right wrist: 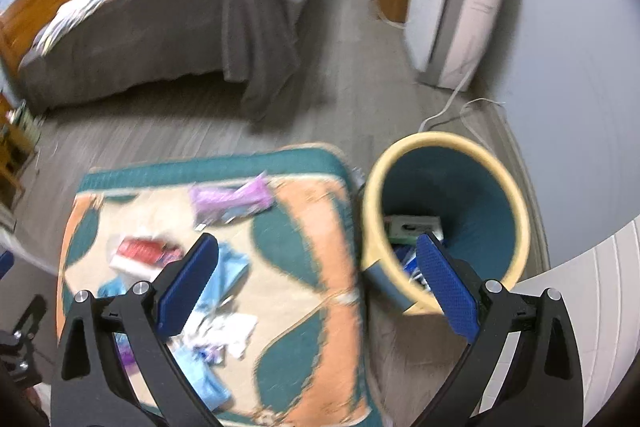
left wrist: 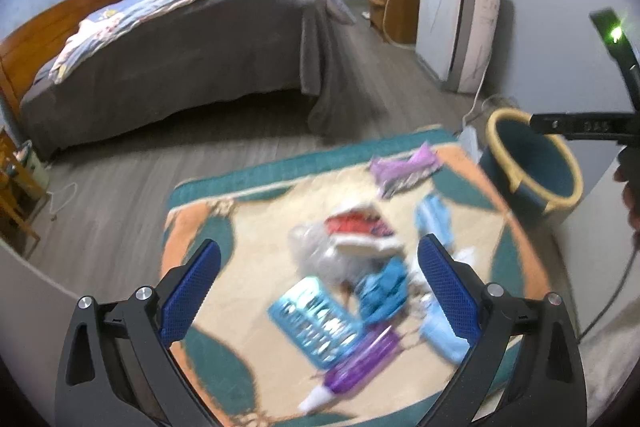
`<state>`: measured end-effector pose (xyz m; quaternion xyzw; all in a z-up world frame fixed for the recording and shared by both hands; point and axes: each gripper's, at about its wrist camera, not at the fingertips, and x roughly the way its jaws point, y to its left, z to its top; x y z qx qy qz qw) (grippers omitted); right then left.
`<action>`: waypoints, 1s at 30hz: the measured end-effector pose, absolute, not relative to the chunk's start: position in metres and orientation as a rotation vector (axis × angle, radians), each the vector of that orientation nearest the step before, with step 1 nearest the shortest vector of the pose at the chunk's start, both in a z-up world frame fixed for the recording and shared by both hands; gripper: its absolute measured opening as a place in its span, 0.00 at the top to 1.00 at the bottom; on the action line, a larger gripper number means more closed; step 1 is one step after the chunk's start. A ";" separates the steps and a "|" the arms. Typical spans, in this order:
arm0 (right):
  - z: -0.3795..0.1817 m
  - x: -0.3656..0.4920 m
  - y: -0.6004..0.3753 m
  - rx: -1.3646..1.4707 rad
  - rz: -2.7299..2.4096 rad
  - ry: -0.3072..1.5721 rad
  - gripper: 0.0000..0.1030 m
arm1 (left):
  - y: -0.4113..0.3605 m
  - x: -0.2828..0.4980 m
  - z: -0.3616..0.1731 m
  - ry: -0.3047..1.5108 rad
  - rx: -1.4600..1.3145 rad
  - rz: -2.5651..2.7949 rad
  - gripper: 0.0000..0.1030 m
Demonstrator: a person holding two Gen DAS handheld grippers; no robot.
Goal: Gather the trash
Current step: 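Move both tools back over the mat toward the remaining trash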
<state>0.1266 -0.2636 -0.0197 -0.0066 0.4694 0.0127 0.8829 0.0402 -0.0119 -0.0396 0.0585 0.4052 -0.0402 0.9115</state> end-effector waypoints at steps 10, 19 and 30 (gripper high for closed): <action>-0.051 0.105 -0.198 -0.105 0.056 1.039 0.06 | 0.020 0.031 -0.061 0.864 0.076 -0.080 0.05; -0.076 0.105 -0.169 -0.089 0.073 1.095 0.06 | 0.018 0.031 -0.067 0.876 0.062 -0.128 0.05; -0.098 0.124 -0.178 -0.089 0.019 1.145 0.06 | 0.016 0.034 -0.099 0.984 0.071 -0.164 0.05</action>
